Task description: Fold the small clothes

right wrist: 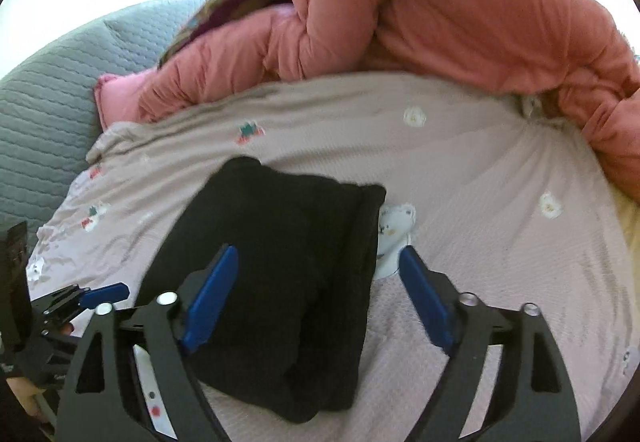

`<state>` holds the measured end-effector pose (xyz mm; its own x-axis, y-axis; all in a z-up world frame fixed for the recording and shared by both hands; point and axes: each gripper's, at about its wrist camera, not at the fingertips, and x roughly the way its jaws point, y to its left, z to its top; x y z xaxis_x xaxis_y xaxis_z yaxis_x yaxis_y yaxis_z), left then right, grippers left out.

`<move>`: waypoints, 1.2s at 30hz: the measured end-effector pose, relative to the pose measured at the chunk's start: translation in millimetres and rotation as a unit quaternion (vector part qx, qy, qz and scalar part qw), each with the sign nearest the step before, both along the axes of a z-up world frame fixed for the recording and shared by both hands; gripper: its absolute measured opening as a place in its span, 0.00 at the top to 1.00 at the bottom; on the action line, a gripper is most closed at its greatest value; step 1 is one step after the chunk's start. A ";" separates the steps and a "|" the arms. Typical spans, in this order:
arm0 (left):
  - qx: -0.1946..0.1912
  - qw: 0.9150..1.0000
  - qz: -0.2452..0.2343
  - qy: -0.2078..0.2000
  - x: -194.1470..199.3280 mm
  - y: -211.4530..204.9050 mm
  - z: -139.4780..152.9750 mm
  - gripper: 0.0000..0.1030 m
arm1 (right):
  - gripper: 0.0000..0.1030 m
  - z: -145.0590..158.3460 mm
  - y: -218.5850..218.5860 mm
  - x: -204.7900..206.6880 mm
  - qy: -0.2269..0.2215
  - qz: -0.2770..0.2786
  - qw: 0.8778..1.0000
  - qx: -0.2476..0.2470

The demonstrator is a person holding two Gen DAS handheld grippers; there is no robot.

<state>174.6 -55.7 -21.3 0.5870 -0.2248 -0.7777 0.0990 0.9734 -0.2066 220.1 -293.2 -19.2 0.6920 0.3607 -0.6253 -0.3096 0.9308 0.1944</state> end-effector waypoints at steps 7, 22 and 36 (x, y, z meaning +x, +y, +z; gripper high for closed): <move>0.008 1.000 0.009 -0.028 -17.8 5.8 18.6 0.09 | 0.05 20.8 -3.3 -37.4 -0.037 -0.010 0.999 0.004; 0.039 0.997 0.028 -0.067 -74.6 22.3 32.2 0.09 | 0.05 19.5 -3.1 -107.5 -0.051 -0.021 0.998 -0.015; 0.039 0.997 0.039 -0.045 -108.5 30.1 6.5 0.09 | 0.05 -37.2 27.5 -146.4 -0.004 -0.026 0.997 -0.068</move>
<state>66.1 -25.6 -14.8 0.6691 -0.1161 -0.7341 0.0372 0.9917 -0.1229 73.8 -265.7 -56.4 0.7122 0.2360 -0.6611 -0.2614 0.9632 0.0622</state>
